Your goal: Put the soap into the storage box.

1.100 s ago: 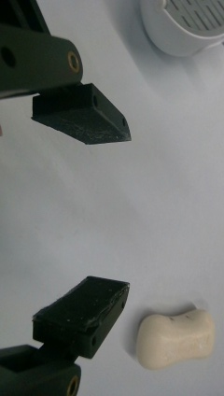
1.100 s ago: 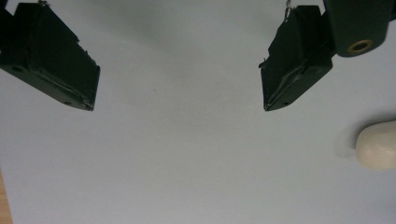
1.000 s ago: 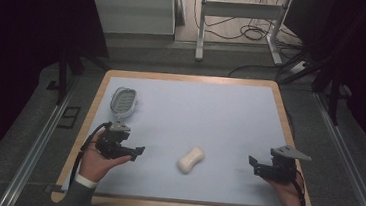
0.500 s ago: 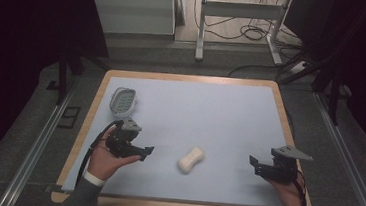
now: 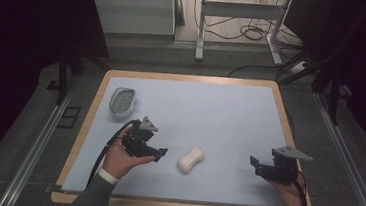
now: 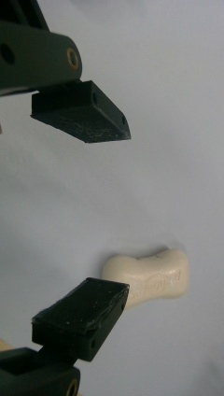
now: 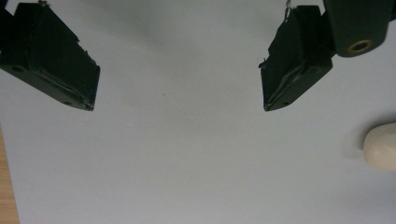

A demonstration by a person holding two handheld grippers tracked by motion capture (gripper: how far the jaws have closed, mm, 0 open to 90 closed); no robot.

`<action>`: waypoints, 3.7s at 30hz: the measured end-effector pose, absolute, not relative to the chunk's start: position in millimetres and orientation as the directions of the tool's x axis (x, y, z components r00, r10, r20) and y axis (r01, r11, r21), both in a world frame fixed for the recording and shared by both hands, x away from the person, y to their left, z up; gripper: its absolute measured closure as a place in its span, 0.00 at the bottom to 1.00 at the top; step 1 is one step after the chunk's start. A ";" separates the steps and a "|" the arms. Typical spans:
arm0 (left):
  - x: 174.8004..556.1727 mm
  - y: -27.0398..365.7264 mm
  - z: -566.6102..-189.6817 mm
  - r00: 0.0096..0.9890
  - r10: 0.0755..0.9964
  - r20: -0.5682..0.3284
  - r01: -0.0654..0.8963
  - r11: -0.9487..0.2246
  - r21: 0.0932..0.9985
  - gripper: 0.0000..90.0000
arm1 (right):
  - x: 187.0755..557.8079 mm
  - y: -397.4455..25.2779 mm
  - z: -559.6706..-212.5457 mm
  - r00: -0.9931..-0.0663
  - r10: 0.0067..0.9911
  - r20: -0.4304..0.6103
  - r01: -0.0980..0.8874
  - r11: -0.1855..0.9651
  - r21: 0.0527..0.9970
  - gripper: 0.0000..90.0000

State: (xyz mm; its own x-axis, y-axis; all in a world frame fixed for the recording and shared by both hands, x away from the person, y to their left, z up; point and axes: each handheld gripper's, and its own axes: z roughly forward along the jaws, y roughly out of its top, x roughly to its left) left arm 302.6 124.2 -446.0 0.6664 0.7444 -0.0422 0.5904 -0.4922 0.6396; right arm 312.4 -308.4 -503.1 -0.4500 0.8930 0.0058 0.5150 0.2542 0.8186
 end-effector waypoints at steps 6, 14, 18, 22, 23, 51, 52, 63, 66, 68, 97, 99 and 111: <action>308.7 103.7 -444.5 0.695 0.718 -0.039 0.576 -0.523 0.628 0.25 | 312.7 -308.9 -504.3 -0.446 0.895 0.001 0.511 0.254 0.821 0.13; 313.7 85.0 -451.3 0.712 0.701 -0.046 0.579 -0.549 0.603 0.25 | 313.0 -308.8 -505.5 -0.449 0.893 -0.001 0.513 0.259 0.818 0.13; 315.3 75.1 -456.4 0.713 0.700 -0.049 0.588 -0.557 0.587 0.25 | 313.0 -309.1 -505.1 -0.447 0.894 0.003 0.512 0.253 0.820 0.13; 317.4 63.0 -461.0 0.725 0.687 -0.056 0.585 -0.571 0.576 0.25 | 312.9 -309.0 -504.9 -0.448 0.894 0.004 0.512 0.253 0.821 0.13; 318.0 60.0 -462.2 0.727 0.684 -0.057 0.584 -0.573 0.575 0.25 | 312.9 -309.2 -505.0 -0.448 0.894 0.004 0.512 0.253 0.821 0.13; 337.5 11.2 -505.4 0.731 0.679 -0.071 0.631 -0.632 0.450 0.35 | 314.6 -311.6 -509.4 -0.434 0.901 0.008 0.528 0.248 0.812 0.13; 337.5 10.8 -506.4 0.731 0.679 -0.069 0.631 -0.634 0.448 0.36 | 314.6 -311.6 -509.6 -0.434 0.901 0.008 0.530 0.248 0.811 0.13; 335.2 5.0 -509.4 0.717 0.696 -0.049 0.640 -0.629 0.442 0.48 | 314.6 -312.2 -509.9 -0.429 0.903 0.003 0.530 0.250 0.810 0.13; 334.6 4.2 -509.3 0.716 0.697 -0.044 0.640 -0.630 0.439 0.48 | 314.7 -312.5 -510.0 -0.428 0.904 0.001 0.530 0.250 0.810 0.13; 334.3 4.2 -509.0 0.715 0.697 -0.044 0.641 -0.630 0.439 0.49 | 314.6 -312.3 -510.0 -0.427 0.904 0.001 0.531 0.250 0.810 0.13; 338.1 27.9 -485.4 0.746 0.664 -0.052 0.602 -0.638 0.479 0.55 | 313.8 -315.2 -508.1 -0.420 0.907 0.000 0.525 0.243 0.816 0.13; 339.9 31.1 -484.3 0.742 0.669 -0.045 0.603 -0.637 0.480 0.55 | 313.9 -315.2 -508.3 -0.421 0.907 0.000 0.527 0.245 0.814 0.13; 346.0 46.6 -475.0 0.727 0.685 -0.046 0.611 -0.615 0.498 0.55 | 314.4 -315.0 -509.3 -0.419 0.908 0.001 0.532 0.244 0.811 0.13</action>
State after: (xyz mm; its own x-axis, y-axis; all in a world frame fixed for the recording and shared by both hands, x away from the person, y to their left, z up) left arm 346.0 46.6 -475.0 0.7272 0.6848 -0.0462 0.6109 -0.6151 0.4984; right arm 314.4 -315.0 -509.3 -0.4186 0.9082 0.0011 0.5323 0.2443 0.8106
